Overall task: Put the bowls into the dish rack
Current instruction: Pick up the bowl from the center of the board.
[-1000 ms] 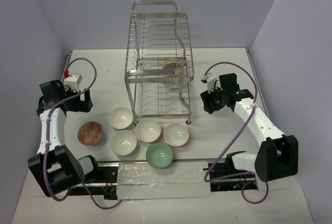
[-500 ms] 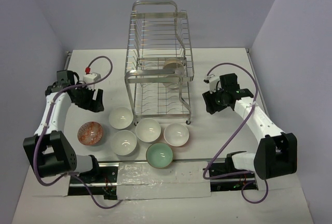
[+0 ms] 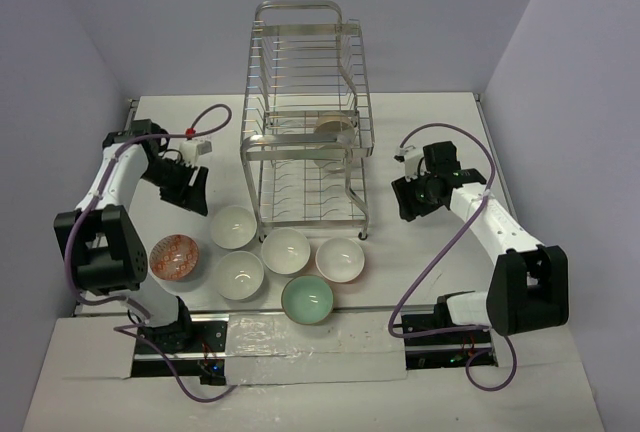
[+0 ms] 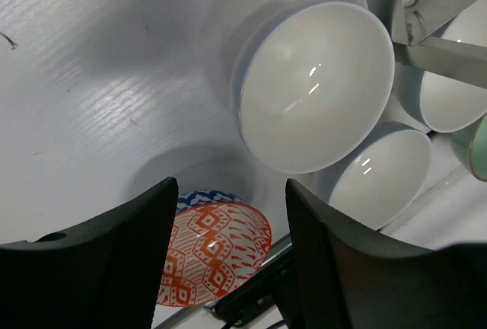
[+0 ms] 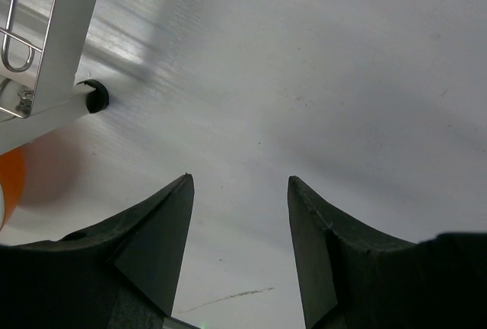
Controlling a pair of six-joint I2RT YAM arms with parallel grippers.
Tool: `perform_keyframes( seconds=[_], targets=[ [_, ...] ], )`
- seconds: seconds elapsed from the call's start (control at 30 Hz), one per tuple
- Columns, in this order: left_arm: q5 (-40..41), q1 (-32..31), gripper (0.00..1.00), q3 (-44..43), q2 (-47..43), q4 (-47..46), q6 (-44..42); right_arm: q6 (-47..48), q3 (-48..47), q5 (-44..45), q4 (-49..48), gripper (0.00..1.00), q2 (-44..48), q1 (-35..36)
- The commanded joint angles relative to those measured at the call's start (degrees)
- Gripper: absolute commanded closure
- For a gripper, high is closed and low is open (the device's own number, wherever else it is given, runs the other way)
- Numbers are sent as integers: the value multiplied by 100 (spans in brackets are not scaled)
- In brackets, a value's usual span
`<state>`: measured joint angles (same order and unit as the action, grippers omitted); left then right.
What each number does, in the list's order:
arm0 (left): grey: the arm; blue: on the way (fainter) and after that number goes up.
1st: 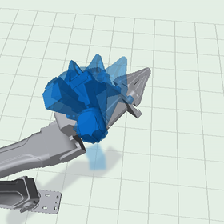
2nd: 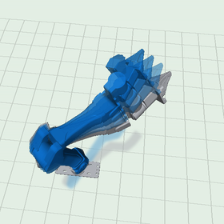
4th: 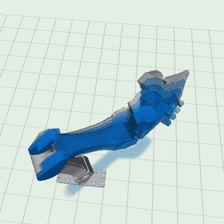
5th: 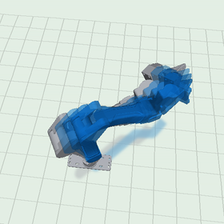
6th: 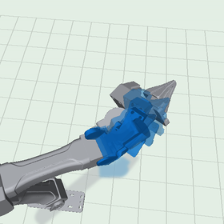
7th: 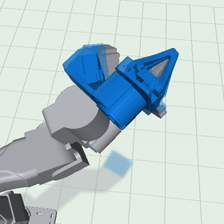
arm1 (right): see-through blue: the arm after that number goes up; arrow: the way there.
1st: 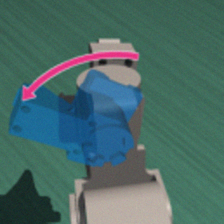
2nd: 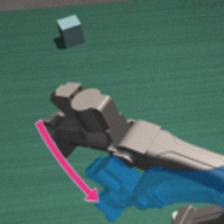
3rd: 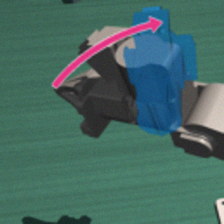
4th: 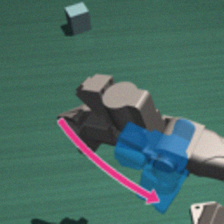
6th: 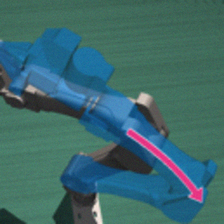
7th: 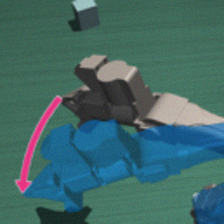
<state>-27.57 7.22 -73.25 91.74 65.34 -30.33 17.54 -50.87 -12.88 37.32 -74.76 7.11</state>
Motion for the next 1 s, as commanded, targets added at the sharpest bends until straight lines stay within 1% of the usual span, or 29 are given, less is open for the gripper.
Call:
perform_keyframes(
  seconds=[0.0, 0.07, 0.13, 0.27, 0.37, 0.4, 0.53, 0.6, 0.77, 0.87, 0.97],
  targets=[
    [-293, -80, 37, -487, 237, 611, 97, -58, -46, 137, -5, 39, 23, -52],
    [-223, -194, 38, -558, 326, 725, 115, -67, -28, 172, -32, 39, 32, -43],
    [14, -309, 38, -550, 414, 734, 185, -67, -19, 233, -32, 39, 14, -43],
    [410, -625, 40, -383, 371, 472, 387, -40, 7, 357, -58, 39, 32, -43],
    [674, -696, 42, -234, 344, 252, 615, -40, 25, 401, -58, 39, 49, -43],
    [744, -844, 42, -198, 353, 190, 659, -31, 25, 375, -58, 39, 67, -52],
    [1034, -916, 47, -75, 476, -47, 809, -23, 51, 269, -41, 39, 102, -43],
    [1113, -916, 51, -14, 581, -187, 923, 4, 60, 190, -32, 38, 111, -43],
    [1210, -986, 57, -5, 766, -224, 993, 4, 77, 295, -32, 37, 67, -43],
    [1342, -1039, 58, -75, 871, -180, 1134, -23, 104, 331, -41, 37, 14, -43],
    [1290, -1056, 58, -198, 977, -83, 1178, -14, 69, 269, 12, 36, -3, -43]
  ],
)
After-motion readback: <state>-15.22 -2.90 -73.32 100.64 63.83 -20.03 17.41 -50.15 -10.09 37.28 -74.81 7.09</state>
